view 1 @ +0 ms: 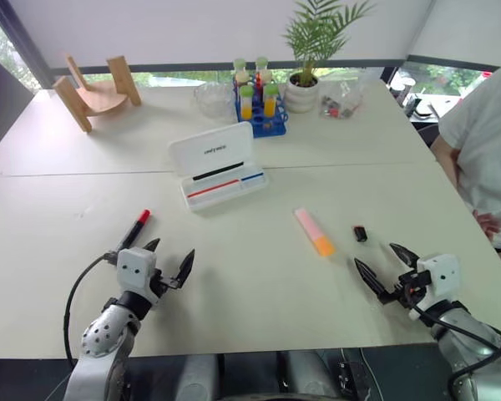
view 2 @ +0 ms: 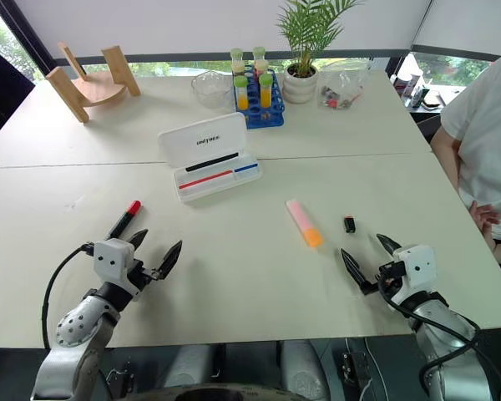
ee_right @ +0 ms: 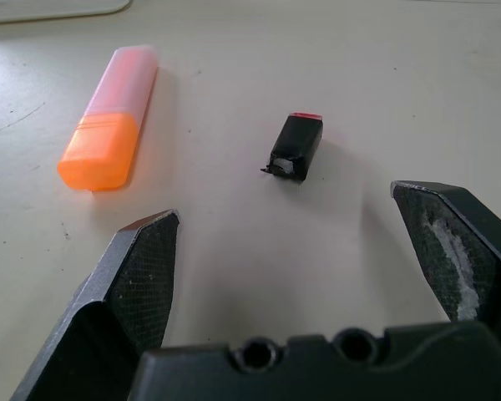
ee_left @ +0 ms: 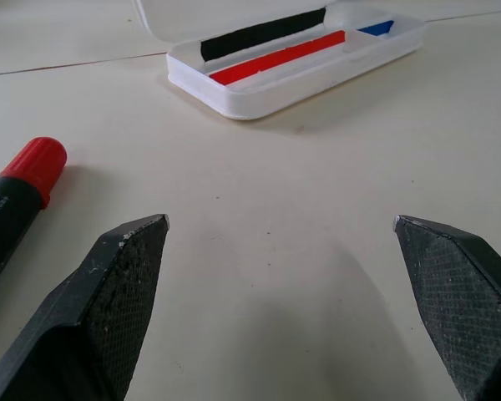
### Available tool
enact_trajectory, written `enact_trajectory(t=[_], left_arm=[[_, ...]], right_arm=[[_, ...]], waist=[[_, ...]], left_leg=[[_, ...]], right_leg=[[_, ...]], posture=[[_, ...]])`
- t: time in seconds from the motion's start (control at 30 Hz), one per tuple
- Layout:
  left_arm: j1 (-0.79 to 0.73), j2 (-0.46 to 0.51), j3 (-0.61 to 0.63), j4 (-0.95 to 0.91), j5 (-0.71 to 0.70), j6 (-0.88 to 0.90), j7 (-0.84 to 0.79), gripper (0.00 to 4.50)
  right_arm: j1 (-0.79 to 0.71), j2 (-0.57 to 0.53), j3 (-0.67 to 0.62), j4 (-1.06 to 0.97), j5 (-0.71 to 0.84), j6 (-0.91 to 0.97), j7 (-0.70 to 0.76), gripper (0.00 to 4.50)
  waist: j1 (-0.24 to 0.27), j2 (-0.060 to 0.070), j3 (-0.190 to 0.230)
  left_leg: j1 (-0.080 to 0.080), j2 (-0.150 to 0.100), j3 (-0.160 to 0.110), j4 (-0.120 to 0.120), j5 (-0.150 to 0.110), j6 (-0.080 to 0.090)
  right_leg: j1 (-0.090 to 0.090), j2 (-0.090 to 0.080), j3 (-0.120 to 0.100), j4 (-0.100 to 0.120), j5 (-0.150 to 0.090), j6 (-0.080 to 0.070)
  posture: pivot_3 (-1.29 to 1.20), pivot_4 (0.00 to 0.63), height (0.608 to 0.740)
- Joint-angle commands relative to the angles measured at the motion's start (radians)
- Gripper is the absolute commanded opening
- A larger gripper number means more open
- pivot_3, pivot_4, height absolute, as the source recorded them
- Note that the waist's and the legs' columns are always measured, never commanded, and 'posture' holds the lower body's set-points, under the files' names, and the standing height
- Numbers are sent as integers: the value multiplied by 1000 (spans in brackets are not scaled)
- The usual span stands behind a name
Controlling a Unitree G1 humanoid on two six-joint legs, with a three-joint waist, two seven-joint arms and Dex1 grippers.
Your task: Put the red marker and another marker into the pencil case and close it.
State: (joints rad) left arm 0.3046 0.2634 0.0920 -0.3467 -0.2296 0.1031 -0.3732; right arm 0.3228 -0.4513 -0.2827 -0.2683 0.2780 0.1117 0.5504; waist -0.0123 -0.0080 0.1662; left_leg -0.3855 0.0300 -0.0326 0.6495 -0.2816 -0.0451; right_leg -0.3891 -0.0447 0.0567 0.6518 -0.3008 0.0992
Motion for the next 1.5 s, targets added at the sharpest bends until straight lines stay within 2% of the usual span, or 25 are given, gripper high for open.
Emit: enact_trajectory(t=[0.03, 0.83, 0.97, 1.1, 1.23, 1.37, 1.5], left_arm=[[8, -4, 4, -48, -9, -18, 1, 4444], [2, -3, -2, -54, -20, -15, -4, 4444], [-25, 22, -1, -45, -14, -14, -25, 4444], [-143, 127, 23, -1, -54, 22, -126, 4444], [-321, 256, 24, 106, -124, 82, -290, 4444], [-504, 354, -26, 285, -159, 129, -495, 4444], [-702, 383, -101, 536, -112, 81, -668, 4444]], right_arm=[[-3, -8, -3, -7, 0, -14, 5, 4500], [-21, -21, -12, -8, 1, -15, 17, 4500], [-35, -44, -26, -26, 11, -5, 27, 4500], [-74, -165, -42, -122, 125, 135, 129, 4500], [-163, -355, -45, -198, 230, 307, 248, 4500], [-323, -519, -14, -196, 294, 472, 315, 4500], [-463, -617, 54, -178, 316, 549, 395, 4500]], waist=[[0, 0, 0], [0, 0, 0], [0, 0, 0], [1, 0, 0], [-1, 0, 0], [-1, 0, 0], [2, 0, 0]], left_leg=[[0, 0, 0, 0, 0, 0], [0, 0, 0, 0, 0, 0], [0, 0, 0, 0, 0, 0], [0, 0, 0, 0, 0, 0], [1, 0, 0, 1, 0, 0], [0, 0, 0, 1, 0, 0], [-1, 0, -2, 0, 0, 0]], right_leg=[[0, 0, 0, 0, 0, 0], [0, 0, 0, 0, 0, 0], [0, 0, 0, 0, 0, 0], [0, 0, 0, 0, 0, 0], [1, 1, 0, 1, 1, 1], [0, 1, -1, 1, 2, 4], [-1, 2, -3, 0, 2, 4]], posture=[[0, 150, 740], [0, 150, 740], [0, 150, 740], [0, 150, 740], [0, 150, 740], [0, 150, 740], [0, 150, 740]])
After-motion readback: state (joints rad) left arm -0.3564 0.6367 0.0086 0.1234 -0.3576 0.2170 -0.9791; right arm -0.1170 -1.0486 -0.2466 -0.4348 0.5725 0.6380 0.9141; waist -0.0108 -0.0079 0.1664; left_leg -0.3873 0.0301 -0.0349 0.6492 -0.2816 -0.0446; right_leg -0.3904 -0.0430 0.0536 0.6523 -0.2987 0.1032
